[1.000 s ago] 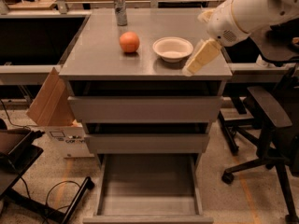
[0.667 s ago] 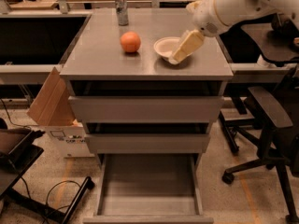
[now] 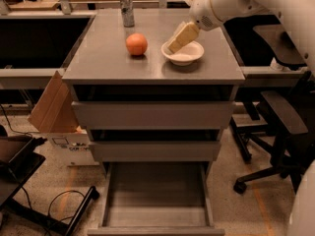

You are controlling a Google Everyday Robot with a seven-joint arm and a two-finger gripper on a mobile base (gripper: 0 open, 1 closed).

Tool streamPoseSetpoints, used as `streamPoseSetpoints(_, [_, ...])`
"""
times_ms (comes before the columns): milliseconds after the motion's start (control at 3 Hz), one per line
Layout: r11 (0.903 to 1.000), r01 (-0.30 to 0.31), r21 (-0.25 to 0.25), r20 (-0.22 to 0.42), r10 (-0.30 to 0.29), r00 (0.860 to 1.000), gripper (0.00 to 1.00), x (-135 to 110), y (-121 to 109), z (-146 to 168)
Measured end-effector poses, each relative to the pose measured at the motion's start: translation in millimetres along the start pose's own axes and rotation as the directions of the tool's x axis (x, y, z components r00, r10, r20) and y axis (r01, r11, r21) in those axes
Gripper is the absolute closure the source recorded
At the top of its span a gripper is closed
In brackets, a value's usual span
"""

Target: Place orange into bottom drawer

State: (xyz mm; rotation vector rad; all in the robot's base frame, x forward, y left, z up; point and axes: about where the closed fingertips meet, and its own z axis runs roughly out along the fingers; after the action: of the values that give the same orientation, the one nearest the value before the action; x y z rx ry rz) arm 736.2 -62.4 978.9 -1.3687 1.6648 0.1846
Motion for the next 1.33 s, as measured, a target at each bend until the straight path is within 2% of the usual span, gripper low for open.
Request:
streamPoseSetpoints(333, [0.9979,-0.06,-0.024,0.073,0.061,0.995,0.0,-5,-1,42])
streamPoseSetpoints(667, [0.9961,-0.076,-0.044,0.085,0.08,0.993,0.0,-19,-3,76])
streamPoseSetpoints(1000, [0.992,-0.096,-0.082,0.068,0.102,0.993,0.0,-30,2,125])
streamPoseSetpoints(1333, [0.9907,-0.097,-0.096,0.04,0.101,0.994,0.0,-35,4,153])
